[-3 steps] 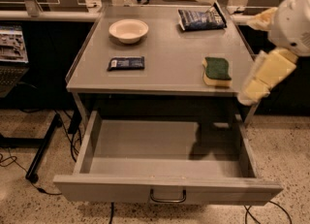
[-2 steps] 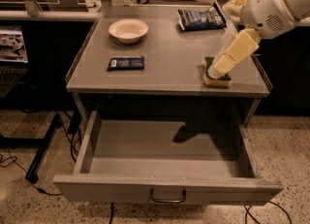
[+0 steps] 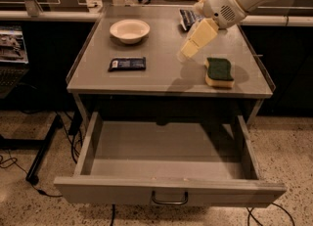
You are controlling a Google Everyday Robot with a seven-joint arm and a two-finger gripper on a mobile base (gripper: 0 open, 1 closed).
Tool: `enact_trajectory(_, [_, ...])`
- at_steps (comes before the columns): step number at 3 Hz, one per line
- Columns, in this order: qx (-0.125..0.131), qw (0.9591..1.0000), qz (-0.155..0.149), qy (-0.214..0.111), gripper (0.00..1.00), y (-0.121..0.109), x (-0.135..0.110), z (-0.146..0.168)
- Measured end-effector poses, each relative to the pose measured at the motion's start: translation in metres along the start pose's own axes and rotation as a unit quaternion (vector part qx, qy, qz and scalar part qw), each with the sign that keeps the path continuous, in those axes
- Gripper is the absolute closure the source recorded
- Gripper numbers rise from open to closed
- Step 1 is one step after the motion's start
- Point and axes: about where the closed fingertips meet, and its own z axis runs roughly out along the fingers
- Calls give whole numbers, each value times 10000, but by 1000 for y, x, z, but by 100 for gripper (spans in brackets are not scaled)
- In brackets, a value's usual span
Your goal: Place rxbar blueberry into top drawer
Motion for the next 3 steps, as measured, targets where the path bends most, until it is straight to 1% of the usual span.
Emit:
enact_trajectory(1, [-1,10000,1,0,0,0,0,0])
enact_trajectory(2, [-150,9998,151,33,0,1,13,13])
enact_trajectory(3, [-432,9988,209,43,0,0,15,44])
